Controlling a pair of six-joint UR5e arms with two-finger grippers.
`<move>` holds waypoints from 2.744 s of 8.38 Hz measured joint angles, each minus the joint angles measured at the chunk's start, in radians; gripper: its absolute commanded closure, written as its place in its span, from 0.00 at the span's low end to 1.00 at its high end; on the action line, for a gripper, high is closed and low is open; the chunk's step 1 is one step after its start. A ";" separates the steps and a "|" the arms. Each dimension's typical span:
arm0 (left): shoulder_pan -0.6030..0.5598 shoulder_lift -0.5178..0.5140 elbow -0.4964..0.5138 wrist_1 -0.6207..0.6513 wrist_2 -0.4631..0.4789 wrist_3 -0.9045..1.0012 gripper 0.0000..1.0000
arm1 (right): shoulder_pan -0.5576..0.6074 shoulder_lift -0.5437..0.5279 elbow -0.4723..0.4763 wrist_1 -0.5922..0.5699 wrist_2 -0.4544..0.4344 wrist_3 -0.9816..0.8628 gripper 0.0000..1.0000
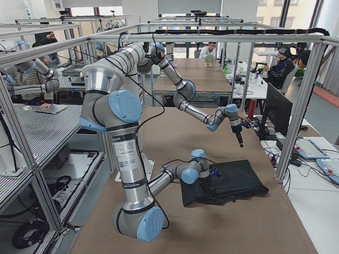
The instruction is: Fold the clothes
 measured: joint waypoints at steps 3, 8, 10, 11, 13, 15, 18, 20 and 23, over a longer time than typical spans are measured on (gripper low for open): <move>-0.001 0.000 -0.001 -0.001 -0.001 -0.001 0.05 | -0.003 0.132 -0.132 -0.021 -0.004 0.094 0.07; -0.001 0.000 0.000 -0.001 -0.001 0.001 0.05 | 0.000 0.159 -0.201 -0.021 -0.011 0.103 0.08; -0.001 0.000 0.000 0.000 -0.001 0.002 0.05 | 0.054 0.156 -0.210 -0.021 -0.013 0.051 0.08; -0.001 0.000 0.000 -0.001 -0.001 0.001 0.05 | 0.085 0.147 -0.210 -0.019 -0.012 0.012 0.08; -0.001 0.000 -0.001 -0.001 -0.001 0.000 0.05 | 0.117 0.091 -0.208 0.045 -0.007 -0.037 0.07; -0.001 0.000 -0.001 -0.002 -0.001 0.001 0.05 | 0.121 0.084 -0.201 0.088 -0.001 -0.024 0.08; -0.001 0.001 -0.002 -0.002 -0.001 -0.001 0.05 | 0.097 0.176 -0.200 0.046 0.019 0.100 0.47; -0.001 0.003 -0.001 -0.002 -0.001 -0.001 0.05 | 0.055 0.189 -0.199 0.038 0.033 0.126 0.78; -0.001 0.012 -0.003 -0.003 -0.001 -0.001 0.05 | 0.020 0.186 -0.200 0.036 0.036 0.128 0.96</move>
